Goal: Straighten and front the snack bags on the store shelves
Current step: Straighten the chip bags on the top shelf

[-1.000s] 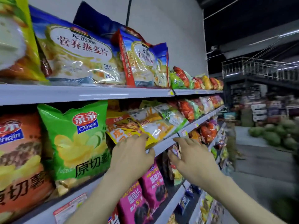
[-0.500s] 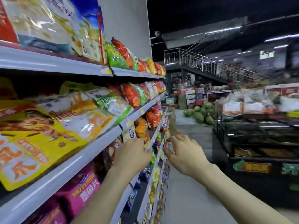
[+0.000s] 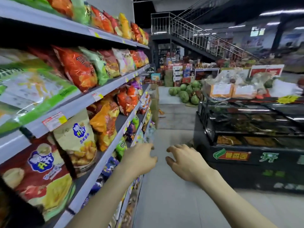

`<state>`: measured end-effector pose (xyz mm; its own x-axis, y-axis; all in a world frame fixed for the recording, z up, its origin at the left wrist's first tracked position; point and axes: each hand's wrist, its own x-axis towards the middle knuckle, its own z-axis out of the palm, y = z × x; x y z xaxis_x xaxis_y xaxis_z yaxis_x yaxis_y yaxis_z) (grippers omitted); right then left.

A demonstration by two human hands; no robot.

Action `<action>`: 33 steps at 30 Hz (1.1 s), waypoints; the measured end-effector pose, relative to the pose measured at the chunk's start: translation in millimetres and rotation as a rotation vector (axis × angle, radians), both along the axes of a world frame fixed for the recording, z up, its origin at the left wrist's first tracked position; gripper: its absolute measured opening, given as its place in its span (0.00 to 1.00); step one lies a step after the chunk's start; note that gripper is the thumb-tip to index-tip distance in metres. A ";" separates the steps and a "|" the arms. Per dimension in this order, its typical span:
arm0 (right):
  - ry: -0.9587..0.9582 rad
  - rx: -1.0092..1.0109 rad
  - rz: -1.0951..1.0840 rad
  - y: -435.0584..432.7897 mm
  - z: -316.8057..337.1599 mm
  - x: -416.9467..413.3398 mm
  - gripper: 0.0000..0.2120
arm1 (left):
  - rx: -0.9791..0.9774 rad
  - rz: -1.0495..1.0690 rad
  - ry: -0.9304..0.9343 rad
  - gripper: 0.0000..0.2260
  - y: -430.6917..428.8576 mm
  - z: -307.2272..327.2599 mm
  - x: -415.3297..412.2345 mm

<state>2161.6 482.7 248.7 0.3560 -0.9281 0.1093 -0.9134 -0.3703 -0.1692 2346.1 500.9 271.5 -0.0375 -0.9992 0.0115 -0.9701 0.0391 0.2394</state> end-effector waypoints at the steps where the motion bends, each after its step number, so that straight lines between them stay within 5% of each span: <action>1: -0.003 0.011 -0.008 -11.6 -4.3 -4.9 0.21 | 0.009 0.006 -0.001 0.18 -12.3 -6.8 -0.9; 10: 0.006 0.067 -0.030 -141.4 -28.2 -7.9 0.19 | 0.091 0.051 0.045 0.22 -132.5 -40.7 11.0; 21: 0.037 -0.091 0.070 -326.5 32.3 59.5 0.18 | 0.000 0.080 0.027 0.23 -312.8 9.9 63.3; 33: -0.043 -0.305 0.537 -500.1 85.2 149.9 0.16 | -0.159 0.507 -0.144 0.17 -388.4 63.8 124.9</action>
<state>2311.5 -17.4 333.9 0.7540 -0.5453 0.3663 -0.5809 -0.8138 -0.0156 2471.0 112.5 335.2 0.4356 -0.8790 0.1940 -0.8994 -0.4166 0.1321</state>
